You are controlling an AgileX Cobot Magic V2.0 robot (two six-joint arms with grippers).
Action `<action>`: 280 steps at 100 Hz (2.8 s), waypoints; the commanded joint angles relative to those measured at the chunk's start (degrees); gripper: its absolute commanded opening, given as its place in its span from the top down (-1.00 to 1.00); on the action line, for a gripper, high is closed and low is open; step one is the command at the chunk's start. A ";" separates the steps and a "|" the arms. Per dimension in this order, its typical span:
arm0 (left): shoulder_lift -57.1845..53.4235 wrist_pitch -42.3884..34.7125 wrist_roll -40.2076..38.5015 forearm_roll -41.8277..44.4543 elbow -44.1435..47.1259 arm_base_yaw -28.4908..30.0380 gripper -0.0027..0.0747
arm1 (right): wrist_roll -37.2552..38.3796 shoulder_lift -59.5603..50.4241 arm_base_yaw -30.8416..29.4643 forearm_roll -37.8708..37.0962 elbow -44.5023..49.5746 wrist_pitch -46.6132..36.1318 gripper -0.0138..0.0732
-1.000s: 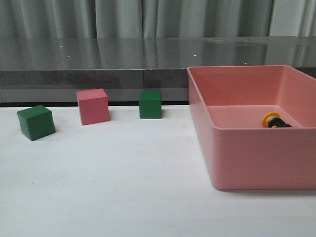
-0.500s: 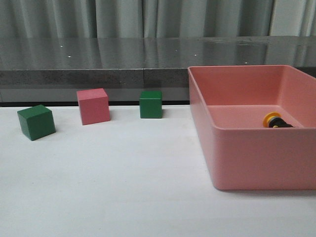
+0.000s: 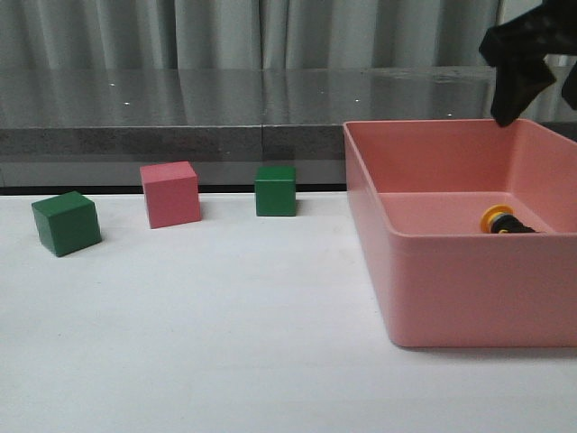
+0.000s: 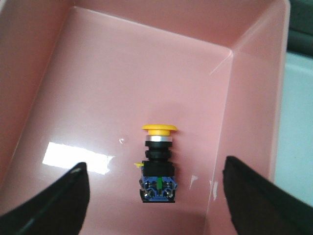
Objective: Place and stand button with both arms
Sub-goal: 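Lower the right gripper into the pink bin and grasp the yellow button, then lift the button out of the bin and carry it toward the cubes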
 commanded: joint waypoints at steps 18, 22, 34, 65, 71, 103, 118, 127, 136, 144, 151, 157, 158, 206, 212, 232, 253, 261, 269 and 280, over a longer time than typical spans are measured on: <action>-1.82 -4.28 -0.46 -0.25 2.56 0.21 0.98 | -0.58 3.73 -0.20 -1.21 -1.87 -2.42 -0.77; -1.82 -4.28 -0.46 -0.25 2.56 0.21 0.98 | -0.58 4.66 -0.20 -1.27 -1.87 -2.42 -0.77; -1.82 -4.28 -0.46 -0.25 2.56 0.21 0.98 | -0.58 7.26 -0.20 -1.31 -1.87 -2.50 -0.77; -1.82 -4.28 -0.46 -0.25 2.56 0.21 0.98 | -0.58 13.83 -0.20 -1.31 -1.87 -3.16 -0.77; -1.82 -4.28 -0.46 -0.25 2.56 0.21 0.98 | -0.58 14.87 -0.20 -1.31 -1.87 -3.42 -0.77; -1.82 -4.28 -0.46 -0.25 2.56 0.21 0.98 | -0.48 16.45 -0.20 -1.31 -1.87 -3.08 -0.06; -1.82 -4.28 -0.46 -0.25 2.56 0.21 0.98 | -0.48 16.45 -0.20 -1.31 -1.87 -1.27 0.46; -1.82 -4.28 -0.46 -0.25 2.56 0.21 0.98 | -0.48 16.28 -0.20 -1.31 -2.94 1.31 0.53; -1.82 -4.28 -0.46 -0.25 2.56 0.21 0.98 | -0.53 15.66 0.03 -1.23 -6.17 6.06 0.53; -1.82 -4.28 -0.46 -0.25 2.56 0.21 0.98 | -1.20 13.93 0.71 -0.95 -9.58 9.56 0.53; -1.82 -4.28 -0.46 -0.25 2.56 0.21 0.98 | -3.42 11.89 2.10 0.36 -12.72 11.70 0.53; -1.82 -4.28 -0.46 -0.25 2.56 0.21 0.98 | -7.16 10.44 3.76 2.85 -15.70 13.30 0.53; -1.82 -4.28 -0.46 -0.25 2.56 0.21 0.98 | -8.36 10.19 4.23 3.19 -16.03 13.54 0.53; -1.82 -4.28 -0.46 -0.25 2.56 0.21 0.98 | -48.80 19.69 22.48 17.07 -32.30 15.63 0.53; -1.82 -4.28 -0.46 -0.25 2.56 0.21 0.98 | -51.20 22.63 24.06 17.07 -33.68 15.62 0.53; -1.82 -4.28 -0.46 -0.25 2.56 0.21 0.98 | -55.64 31.14 27.68 16.79 -38.83 15.30 0.53; -1.82 -4.28 -0.46 -0.25 2.56 0.21 0.98 | -55.69 36.33 28.67 16.79 -41.73 15.31 0.52; -1.82 -4.28 -0.46 -0.25 2.56 0.21 0.98 | -55.69 36.57 28.67 16.79 -41.73 15.36 0.40; -1.82 -4.28 -0.46 -0.25 2.56 0.21 0.98 | -55.69 36.57 28.67 16.79 -41.73 15.42 0.13; -1.82 -4.28 -0.46 -0.25 2.56 0.21 0.98 | -55.69 36.57 28.67 16.79 -41.73 15.48 -0.36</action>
